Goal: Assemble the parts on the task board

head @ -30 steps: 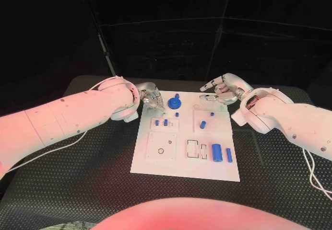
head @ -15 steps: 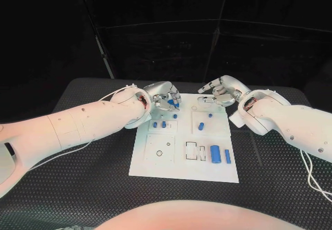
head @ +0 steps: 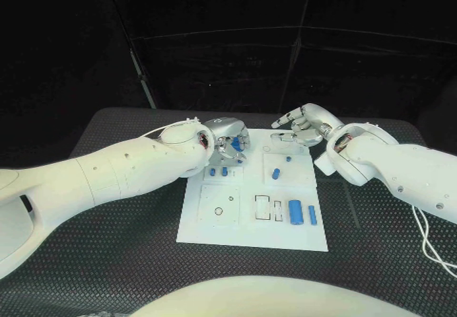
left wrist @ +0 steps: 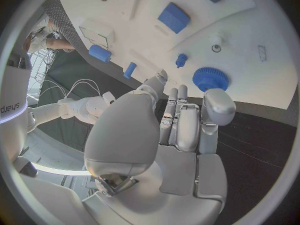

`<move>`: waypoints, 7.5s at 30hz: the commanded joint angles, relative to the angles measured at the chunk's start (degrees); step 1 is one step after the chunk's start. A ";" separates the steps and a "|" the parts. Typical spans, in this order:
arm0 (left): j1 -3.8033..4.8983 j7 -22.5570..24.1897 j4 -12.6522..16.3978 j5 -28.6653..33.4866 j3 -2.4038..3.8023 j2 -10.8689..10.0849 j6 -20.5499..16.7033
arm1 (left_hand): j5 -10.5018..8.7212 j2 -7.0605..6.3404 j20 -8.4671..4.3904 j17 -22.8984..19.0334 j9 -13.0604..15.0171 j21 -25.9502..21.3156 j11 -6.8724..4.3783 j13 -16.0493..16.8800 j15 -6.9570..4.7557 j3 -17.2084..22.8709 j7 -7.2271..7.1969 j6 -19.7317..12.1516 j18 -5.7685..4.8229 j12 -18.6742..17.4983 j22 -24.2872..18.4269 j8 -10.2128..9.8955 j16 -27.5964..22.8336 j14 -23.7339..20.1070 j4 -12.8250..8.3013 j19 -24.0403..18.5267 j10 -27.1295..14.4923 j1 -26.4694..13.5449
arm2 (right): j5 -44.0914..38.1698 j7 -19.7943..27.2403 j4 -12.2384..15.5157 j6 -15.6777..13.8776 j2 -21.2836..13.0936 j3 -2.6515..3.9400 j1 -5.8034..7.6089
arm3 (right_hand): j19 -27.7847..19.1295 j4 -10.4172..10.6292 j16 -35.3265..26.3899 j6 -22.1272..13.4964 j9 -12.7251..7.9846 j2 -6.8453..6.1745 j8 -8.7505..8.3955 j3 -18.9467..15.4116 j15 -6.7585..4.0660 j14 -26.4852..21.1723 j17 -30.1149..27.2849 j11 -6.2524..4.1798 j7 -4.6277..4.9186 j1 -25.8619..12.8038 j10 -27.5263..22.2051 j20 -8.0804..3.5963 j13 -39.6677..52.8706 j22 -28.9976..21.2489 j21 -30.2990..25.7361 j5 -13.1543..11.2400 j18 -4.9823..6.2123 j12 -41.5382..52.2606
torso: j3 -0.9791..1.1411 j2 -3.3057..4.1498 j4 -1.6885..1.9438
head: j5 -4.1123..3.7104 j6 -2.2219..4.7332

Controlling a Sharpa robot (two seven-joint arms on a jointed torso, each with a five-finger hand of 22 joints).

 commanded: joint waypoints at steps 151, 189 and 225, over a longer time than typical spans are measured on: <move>-3.36 -5.74 2.47 -2.16 5.13 -5.32 10.00 | -0.16 -0.01 0.11 -2.89 -4.48 6.40 -0.17 -6.00 -0.17 10.46 0.75 7.93 -1.78 -9.77 6.62 -3.88 0.07 1.86 -1.30 2.86 11.13 0.31 | -0.07 0.48 -0.39 0.53 0.53 0.04 0.09 | -0.30 -0.42 -0.20 0.35 -0.01 0.72 0.39 0.23 -0.38 3.30 2.22 -0.01 -0.05 -0.52 -0.22 0.07 2.11 -0.02 -0.17 0.50 0.78 0.15 | 0.04 -0.01 0.04 | 0.21 -0.36; -3.39 -3.72 2.67 3.38 6.64 -8.47 5.42 | -0.16 -1.15 1.66 -7.82 -8.89 -1.58 1.78 -7.73 1.43 8.27 1.63 -1.62 -0.18 -13.94 1.02 -4.98 -2.57 0.40 -1.31 -0.16 4.74 -0.81 | -4.06 -0.74 -1.25 0.87 -0.84 0.04 0.09 | -4.22 -1.62 -4.53 2.81 0.07 1.20 1.34 3.63 -1.32 1.73 -5.14 -0.89 -0.85 1.28 -22.82 -0.82 -35.45 -8.27 -5.22 -1.26 2.33 -38.03 | -0.01 -0.14 0.15 | -0.19 0.09; -4.81 19.96 9.08 69.64 7.67 -19.22 -0.22 | -0.15 1.53 0.66 -27.31 -8.87 -26.42 -0.19 -4.15 0.26 8.01 1.42 5.71 3.74 -5.83 -16.32 -2.46 -18.47 -9.25 -1.62 -11.94 12.85 -0.27 | -42.73 -16.49 3.22 7.33 -2.51 -0.08 -1.96 | -3.59 -2.28 -5.79 6.24 -0.19 -5.18 -2.98 15.29 0.16 1.94 -6.41 1.02 -0.10 2.98 -19.22 0.42 -65.93 -8.77 -6.06 -8.99 2.32 -65.94 | -0.03 -0.01 0.09 | -2.72 1.65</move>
